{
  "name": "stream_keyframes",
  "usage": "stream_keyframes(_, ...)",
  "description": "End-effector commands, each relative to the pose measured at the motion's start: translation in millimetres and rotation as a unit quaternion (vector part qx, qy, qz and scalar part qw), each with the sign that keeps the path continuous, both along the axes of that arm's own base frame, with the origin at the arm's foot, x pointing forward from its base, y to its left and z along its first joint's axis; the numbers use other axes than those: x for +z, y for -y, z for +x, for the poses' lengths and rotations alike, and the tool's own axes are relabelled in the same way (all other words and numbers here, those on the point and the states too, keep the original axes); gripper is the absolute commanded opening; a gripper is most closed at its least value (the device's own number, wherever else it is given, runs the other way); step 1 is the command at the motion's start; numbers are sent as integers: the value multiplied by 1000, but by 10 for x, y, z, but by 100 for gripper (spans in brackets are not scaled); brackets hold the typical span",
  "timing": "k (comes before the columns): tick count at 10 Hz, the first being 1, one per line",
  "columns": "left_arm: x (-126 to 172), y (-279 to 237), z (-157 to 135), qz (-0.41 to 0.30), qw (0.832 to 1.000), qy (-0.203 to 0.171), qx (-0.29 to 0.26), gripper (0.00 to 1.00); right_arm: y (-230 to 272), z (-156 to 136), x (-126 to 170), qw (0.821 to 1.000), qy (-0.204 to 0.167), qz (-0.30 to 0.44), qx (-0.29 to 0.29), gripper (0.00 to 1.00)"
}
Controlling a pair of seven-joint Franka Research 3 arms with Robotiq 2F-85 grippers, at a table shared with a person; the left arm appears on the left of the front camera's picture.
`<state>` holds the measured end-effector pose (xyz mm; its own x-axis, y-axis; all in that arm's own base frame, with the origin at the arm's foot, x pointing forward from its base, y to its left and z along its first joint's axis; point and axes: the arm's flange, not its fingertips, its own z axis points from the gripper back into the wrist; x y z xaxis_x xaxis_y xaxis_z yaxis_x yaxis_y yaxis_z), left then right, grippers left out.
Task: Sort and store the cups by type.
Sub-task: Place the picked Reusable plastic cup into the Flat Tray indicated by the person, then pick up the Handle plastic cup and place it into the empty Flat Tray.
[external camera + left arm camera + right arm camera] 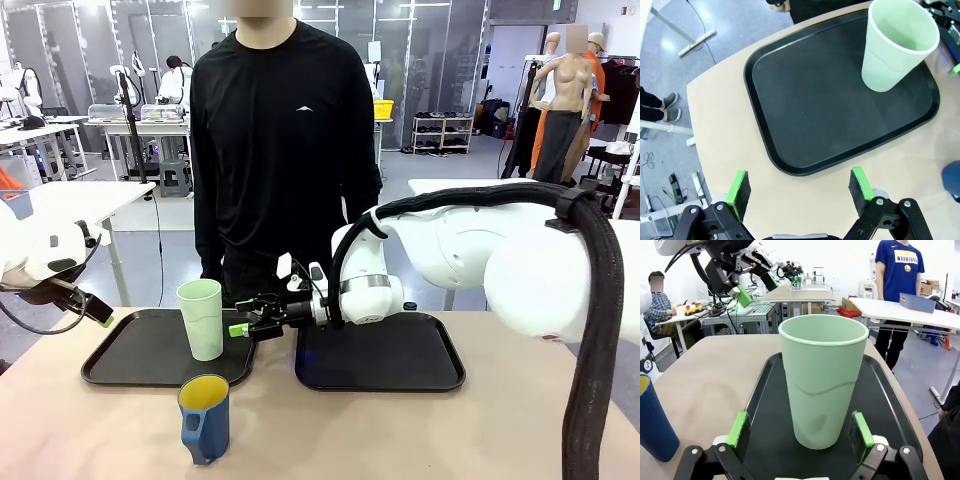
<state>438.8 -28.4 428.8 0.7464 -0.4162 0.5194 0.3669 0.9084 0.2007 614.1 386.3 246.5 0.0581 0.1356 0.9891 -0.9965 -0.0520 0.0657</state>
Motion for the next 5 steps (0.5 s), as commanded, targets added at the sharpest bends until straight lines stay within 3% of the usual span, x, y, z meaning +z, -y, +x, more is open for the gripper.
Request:
stream_keyframes(1, 10, -17, 1, -3, 1000, 1, 2, 100, -5, 32, 6, 1000, 1, 1, -4, 100)
stream_keyframes(5, 10, -17, 1, -3, 1000, 1, 2, 100, -5, 32, 6, 1000, 1, 1, -4, 100)
